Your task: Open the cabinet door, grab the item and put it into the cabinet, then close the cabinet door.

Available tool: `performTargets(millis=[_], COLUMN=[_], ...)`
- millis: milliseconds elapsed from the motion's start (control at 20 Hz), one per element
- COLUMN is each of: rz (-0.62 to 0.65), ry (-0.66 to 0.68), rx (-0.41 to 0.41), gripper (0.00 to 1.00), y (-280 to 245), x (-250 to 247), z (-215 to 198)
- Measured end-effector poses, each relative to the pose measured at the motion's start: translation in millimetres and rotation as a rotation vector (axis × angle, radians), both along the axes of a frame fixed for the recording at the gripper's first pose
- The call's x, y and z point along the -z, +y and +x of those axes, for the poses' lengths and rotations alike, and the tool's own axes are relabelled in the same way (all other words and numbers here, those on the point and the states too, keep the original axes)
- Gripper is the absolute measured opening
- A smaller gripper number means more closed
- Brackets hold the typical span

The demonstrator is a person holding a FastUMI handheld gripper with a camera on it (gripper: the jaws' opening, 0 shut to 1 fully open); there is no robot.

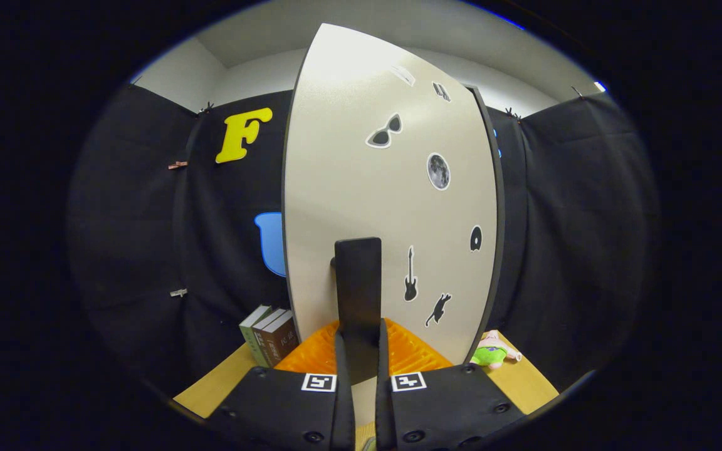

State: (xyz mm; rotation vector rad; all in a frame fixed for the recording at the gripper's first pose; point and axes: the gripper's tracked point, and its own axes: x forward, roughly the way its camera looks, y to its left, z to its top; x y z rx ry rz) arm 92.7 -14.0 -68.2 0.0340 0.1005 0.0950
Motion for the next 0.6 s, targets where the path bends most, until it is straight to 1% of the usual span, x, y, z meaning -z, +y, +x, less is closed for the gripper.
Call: performTargets(millis=[150,500,550,600], rz=[0.017,0.010,0.001,-0.010], ry=[0.004,-0.011,-0.012,-0.012], rx=[-0.068,-0.173,-0.185,-0.191], gripper=[0.17,0.17,0.22,0.21], y=[-6,-28,-30,-34], x=[0,-3,-3,-4], z=[-6,-23,-25,-26])
